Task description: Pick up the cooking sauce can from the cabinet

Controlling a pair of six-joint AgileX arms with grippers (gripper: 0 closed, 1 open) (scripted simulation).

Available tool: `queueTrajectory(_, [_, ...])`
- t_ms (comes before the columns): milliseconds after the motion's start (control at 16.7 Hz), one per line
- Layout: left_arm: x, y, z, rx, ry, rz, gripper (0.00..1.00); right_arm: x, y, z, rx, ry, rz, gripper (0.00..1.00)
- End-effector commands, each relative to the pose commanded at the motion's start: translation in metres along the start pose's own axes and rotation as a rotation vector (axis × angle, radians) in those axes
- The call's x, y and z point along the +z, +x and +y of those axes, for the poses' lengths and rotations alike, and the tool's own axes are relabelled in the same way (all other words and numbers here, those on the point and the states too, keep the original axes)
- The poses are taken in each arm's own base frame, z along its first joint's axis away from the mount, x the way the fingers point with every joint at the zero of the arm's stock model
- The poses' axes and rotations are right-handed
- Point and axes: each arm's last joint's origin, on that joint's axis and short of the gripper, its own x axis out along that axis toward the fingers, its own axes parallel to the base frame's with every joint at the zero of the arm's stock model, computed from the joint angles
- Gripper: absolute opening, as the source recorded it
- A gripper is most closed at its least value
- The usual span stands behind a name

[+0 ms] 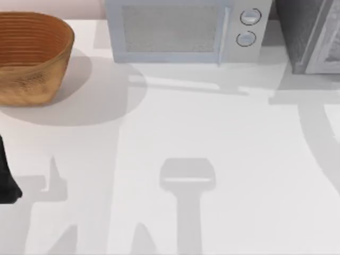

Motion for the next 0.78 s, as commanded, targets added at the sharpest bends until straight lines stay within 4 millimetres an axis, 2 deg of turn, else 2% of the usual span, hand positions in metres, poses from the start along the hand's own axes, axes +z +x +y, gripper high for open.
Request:
queueTrajectory(120, [0.0, 0.0, 0.0, 0.0, 0.0, 0.0, 1.0, -0.048, -0.011, -0.01, -0.001, -0.011, 0.04, 0.0])
queueTrajectory(480, [0.0, 0.0, 0.0, 0.0, 0.0, 0.0, 1.0, -0.218, -0.042, -0.032, 0.001, -0.016, 0.123, 0.0])
queueTrajectory(660, [0.0, 0.0, 0.0, 0.0, 0.0, 0.0, 1.0, -0.278, -0.053, -0.039, 0.005, -0.005, 0.085, 0.0])
queueTrajectory(780, [0.0, 0.0, 0.0, 0.0, 0.0, 0.0, 1.0, -0.306, -0.056, -0.041, 0.007, -0.001, 0.048, 0.0])
